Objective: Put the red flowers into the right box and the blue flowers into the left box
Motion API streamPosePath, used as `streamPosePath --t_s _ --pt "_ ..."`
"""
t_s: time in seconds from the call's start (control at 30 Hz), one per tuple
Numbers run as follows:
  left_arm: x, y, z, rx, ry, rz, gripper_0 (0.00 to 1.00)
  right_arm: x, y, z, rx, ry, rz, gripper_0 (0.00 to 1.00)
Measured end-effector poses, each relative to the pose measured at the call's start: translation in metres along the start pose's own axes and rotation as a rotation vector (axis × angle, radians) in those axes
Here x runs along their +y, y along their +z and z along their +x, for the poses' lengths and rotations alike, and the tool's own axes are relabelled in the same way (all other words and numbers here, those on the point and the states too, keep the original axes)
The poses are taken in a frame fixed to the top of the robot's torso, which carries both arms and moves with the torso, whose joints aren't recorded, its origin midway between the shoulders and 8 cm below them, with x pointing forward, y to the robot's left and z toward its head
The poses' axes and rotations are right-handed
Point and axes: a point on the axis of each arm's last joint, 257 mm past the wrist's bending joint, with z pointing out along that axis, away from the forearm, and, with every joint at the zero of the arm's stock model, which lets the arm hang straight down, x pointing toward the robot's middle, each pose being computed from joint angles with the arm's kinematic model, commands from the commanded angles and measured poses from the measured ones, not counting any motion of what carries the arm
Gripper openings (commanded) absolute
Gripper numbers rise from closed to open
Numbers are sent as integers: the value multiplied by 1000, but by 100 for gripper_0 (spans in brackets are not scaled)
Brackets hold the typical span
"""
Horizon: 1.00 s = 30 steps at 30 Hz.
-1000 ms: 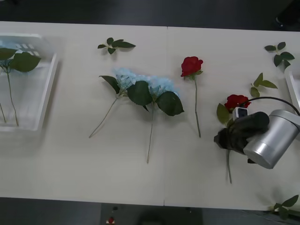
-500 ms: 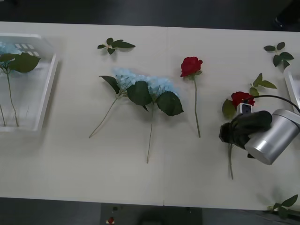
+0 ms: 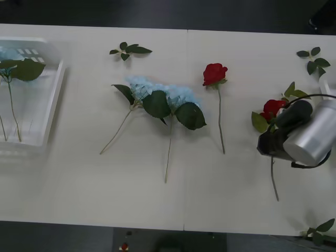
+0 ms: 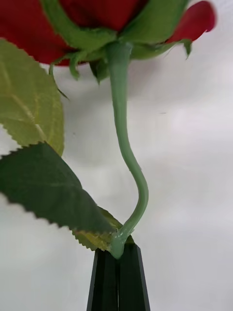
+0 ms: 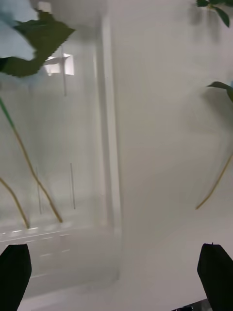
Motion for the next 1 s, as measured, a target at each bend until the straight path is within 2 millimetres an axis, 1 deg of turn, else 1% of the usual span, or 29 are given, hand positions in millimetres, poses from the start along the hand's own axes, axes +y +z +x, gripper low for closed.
streamPosePath --t_s 0.07,0.13,0.2,0.3,0.37,0.43,0.5,0.53,0.6,0.67,0.73,0.77,0.83,0.93,1.0 --pt "-22 4 -2 4 80 29 100 -13 -33 -13 26 -16 18 0" --pt "-49 13 -4 -4 170 64 100 -25 -70 -30 47 -58 17 0" --pt "-75 24 -6 -17 225 95 100 -37 -105 -54 37 -87 15 0" --pt "-104 43 -8 -39 294 117 100 -52 -155 -91 7 -91 10 0" --pt "-122 60 -3 -34 339 128 100 -66 -182 -116 -32 -93 13 0" --pt "-135 77 6 -15 384 129 100 -83 -199 -138 -67 -152 27 0" --pt "-147 94 19 10 431 126 100 -108 -205 -155 -82 -266 57 0" --pt "-152 101 25 21 451 126 100 -121 -205 -161 -82 -320 72 0" --pt "-161 113 33 30 490 126 100 -149 -199 -166 -57 -352 91 0" --pt "-170 122 38 26 521 126 100 -175 -189 -166 -24 -284 101 0" --pt "-181 132 38 4 543 122 100 -204 -179 -167 -4 -196 113 0" --pt "-186 137 39 -6 534 120 100 -218 -174 -167 3 -174 119 0" --pt "-198 146 41 -14 499 121 100 -243 -167 -167 17 -184 130 0" --pt "-215 158 39 -40 466 126 100 -270 -155 -172 3 -227 130 0" --pt "-226 167 36 -73 477 133 100 -283 -145 -176 -20 -199 129 0"
